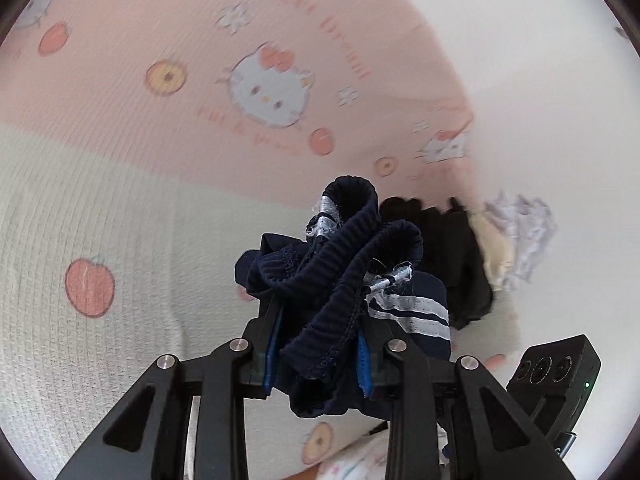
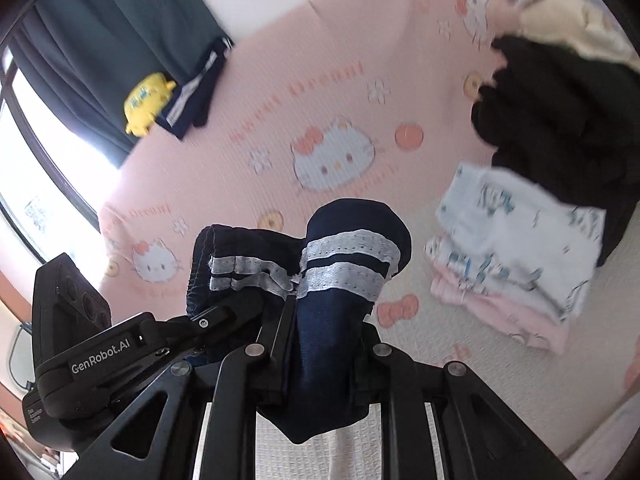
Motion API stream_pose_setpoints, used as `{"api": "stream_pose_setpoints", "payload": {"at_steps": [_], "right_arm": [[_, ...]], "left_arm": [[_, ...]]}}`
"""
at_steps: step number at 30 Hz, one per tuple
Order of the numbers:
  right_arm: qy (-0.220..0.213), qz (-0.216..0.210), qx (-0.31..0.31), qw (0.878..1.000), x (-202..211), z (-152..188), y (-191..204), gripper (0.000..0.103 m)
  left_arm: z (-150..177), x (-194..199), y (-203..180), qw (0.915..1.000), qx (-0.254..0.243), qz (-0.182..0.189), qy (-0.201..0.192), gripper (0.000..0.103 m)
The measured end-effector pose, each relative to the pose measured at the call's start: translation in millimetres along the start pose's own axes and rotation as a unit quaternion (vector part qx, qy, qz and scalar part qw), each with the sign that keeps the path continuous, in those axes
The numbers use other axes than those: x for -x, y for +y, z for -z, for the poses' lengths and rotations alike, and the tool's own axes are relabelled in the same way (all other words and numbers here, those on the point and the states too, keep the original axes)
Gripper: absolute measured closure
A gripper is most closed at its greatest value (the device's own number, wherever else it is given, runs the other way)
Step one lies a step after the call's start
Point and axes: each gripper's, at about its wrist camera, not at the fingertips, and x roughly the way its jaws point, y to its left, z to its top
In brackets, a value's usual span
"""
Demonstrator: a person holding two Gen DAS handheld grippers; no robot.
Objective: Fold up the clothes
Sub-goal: 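Carry the pants bundle over to the pile of black and cream clothes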
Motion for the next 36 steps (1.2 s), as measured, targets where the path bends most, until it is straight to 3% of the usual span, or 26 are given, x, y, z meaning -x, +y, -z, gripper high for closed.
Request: {"api": "stream_pose_setpoints", "payload": {"at_steps": [11,22,36], "right_arm": [[-0.048,0.016,-0.018,0.999,50,-13,-13,0.085],[-0.076,0.003,-0.068,0.995,56,-48,-59,0.085],[-0.084,-0.016,-0.13,0.988,44,-87,-120,0.085]], "left_arm": [[-5,2,-64,0.9951,-0.095,0.025,0.01,0.076],[-7,-31,-124,0.9855,-0.165,0.03,0.026,0.076],[-28,-96,-175,0.9738,-0.216,0.036,0.061,0.076]]}}
